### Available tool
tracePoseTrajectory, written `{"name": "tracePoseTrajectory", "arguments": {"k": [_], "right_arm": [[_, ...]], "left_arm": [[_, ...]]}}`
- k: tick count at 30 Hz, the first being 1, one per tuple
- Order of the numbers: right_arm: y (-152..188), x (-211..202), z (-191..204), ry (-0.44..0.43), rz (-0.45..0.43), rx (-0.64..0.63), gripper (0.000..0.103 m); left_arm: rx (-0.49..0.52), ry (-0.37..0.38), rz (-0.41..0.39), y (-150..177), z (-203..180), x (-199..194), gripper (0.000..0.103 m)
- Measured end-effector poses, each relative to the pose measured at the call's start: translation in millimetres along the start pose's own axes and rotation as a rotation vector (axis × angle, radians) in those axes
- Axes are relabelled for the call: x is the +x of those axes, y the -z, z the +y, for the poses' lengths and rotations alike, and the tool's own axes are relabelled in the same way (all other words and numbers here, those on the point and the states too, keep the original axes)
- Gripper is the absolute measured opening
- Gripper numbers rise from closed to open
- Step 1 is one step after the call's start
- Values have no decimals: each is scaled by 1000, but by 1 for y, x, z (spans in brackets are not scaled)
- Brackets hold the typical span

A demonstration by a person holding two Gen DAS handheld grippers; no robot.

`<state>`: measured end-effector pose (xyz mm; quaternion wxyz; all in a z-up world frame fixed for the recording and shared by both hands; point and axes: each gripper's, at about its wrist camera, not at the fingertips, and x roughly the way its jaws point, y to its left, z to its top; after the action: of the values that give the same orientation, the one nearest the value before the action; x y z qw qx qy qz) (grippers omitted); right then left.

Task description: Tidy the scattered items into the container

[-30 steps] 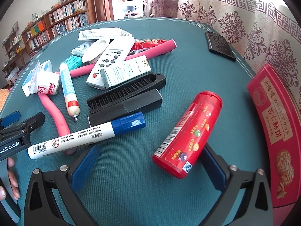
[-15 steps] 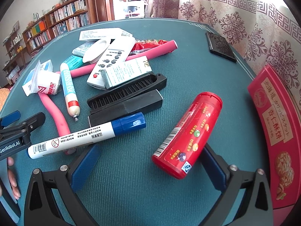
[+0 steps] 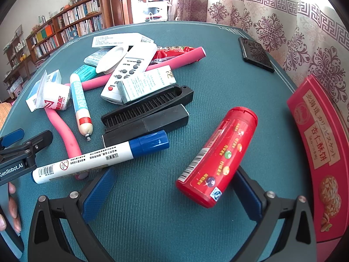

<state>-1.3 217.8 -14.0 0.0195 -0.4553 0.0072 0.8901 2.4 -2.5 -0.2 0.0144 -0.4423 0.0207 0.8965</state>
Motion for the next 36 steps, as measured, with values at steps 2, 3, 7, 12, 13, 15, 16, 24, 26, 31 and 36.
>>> {"name": "tracePoseTrajectory", "arguments": {"k": [2,3,7,12,13,15,16,24,26,31,36], "right_arm": [[0,0,0,0,-2,0,103],[0,0,0,0,-3,0,103],[-1,1,3,2,-6,4,103],[-2,3,7,7,-9,10,103],[-2,3,8,7,-9,11,103],[-3,4,9,9,-10,10,103],[-2,4,8,7,-11,9,103],[-4,4,8,-8,-2,-6,103],[-6,4,5,-33,11,-20,103],[3,-8,-19,-112,0,12,103],[11,-22,-55,-143,-32,135,92]], "left_arm": [[0,2,4,-1,0,1,103],[1,3,4,-1,0,1,103],[7,9,4,-3,1,3,103],[15,19,2,-6,5,6,103],[16,20,1,-7,5,7,103],[17,22,1,-8,5,7,103],[18,22,0,-8,5,8,103],[24,32,0,-9,4,10,103],[28,39,3,-10,4,9,103],[37,85,6,-9,12,7,103],[-6,145,-2,-11,21,2,103]]}}
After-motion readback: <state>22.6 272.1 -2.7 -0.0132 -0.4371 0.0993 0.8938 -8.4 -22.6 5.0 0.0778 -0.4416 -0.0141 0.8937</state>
